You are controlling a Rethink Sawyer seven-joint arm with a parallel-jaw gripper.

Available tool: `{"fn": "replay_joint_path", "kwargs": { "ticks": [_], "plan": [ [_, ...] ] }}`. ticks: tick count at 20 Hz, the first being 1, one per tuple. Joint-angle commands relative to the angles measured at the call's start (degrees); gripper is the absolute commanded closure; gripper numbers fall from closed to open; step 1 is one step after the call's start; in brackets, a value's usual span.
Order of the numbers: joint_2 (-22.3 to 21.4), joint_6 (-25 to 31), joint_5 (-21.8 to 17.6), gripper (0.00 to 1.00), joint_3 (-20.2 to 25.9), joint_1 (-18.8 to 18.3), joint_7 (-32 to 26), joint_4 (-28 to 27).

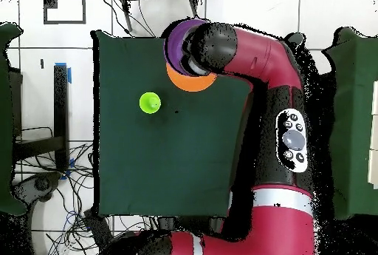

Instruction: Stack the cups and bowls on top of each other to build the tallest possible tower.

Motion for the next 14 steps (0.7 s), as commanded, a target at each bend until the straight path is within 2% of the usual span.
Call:
{"fn": "replay_joint_path", "kwargs": {
  "ticks": [1,6,14],
  "plan": [
    [-0.3,7.1,-0.2,0.0,2.3,0.2,1.1,0.8],
    [-2.9,8.0,0.1,0.0,1.7,0.3,1.6,3.4],
    [-8.1,6.3,1.7,0.0,-0.9,3.4,8.3,11.7]
  ]
}}
